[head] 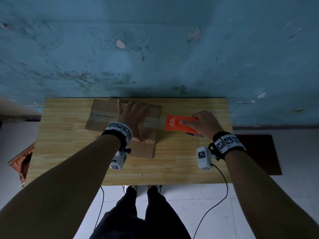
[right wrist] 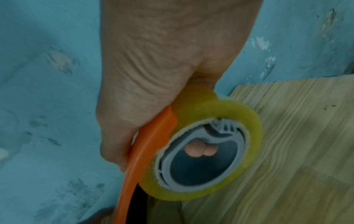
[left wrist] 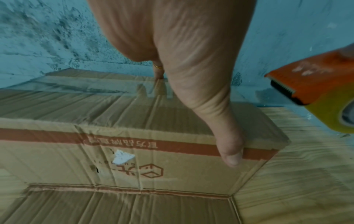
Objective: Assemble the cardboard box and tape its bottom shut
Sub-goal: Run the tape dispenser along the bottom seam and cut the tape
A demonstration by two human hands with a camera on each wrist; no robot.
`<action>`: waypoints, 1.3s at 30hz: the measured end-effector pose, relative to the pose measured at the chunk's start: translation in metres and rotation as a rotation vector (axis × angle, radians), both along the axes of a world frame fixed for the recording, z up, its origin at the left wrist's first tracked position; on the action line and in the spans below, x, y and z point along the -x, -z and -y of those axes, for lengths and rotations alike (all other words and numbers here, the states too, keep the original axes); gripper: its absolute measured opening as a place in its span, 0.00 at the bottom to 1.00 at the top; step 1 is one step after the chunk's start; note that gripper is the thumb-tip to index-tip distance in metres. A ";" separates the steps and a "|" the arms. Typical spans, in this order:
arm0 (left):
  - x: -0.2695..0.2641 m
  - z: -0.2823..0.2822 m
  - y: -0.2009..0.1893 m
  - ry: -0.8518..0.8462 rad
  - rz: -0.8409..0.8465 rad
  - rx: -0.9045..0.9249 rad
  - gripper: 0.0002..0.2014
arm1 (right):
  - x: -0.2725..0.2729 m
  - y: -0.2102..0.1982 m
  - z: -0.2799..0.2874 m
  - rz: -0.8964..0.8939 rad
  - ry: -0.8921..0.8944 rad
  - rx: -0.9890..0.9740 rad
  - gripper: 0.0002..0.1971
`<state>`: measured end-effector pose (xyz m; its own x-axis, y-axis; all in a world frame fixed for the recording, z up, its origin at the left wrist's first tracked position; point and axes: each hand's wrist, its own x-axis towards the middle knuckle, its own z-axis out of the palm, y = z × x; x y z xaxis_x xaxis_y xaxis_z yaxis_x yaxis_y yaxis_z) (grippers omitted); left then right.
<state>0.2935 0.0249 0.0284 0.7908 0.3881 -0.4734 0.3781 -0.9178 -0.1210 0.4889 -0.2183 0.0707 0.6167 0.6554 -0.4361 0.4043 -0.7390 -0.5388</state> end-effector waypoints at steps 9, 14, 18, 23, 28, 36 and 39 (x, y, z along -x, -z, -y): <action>0.001 -0.002 0.004 -0.006 0.021 0.017 0.80 | 0.015 0.022 -0.013 0.095 -0.006 0.118 0.33; -0.003 0.001 0.000 0.010 -0.014 -0.005 0.80 | 0.026 0.030 -0.028 0.103 -0.004 0.159 0.34; -0.004 0.002 0.003 0.023 -0.020 -0.020 0.81 | 0.024 0.031 -0.036 0.129 -0.044 0.184 0.34; -0.004 0.010 0.007 0.022 -0.024 -0.047 0.82 | 0.018 0.024 -0.053 0.152 -0.061 0.186 0.30; -0.004 0.018 0.008 0.028 -0.020 -0.124 0.80 | 0.015 0.021 -0.067 0.119 -0.039 0.209 0.31; -0.002 0.016 0.007 0.024 -0.017 -0.117 0.79 | 0.008 0.011 -0.082 0.032 -0.046 0.275 0.31; -0.002 0.016 0.007 0.006 -0.011 -0.109 0.80 | 0.013 0.007 -0.086 0.159 -0.108 0.267 0.31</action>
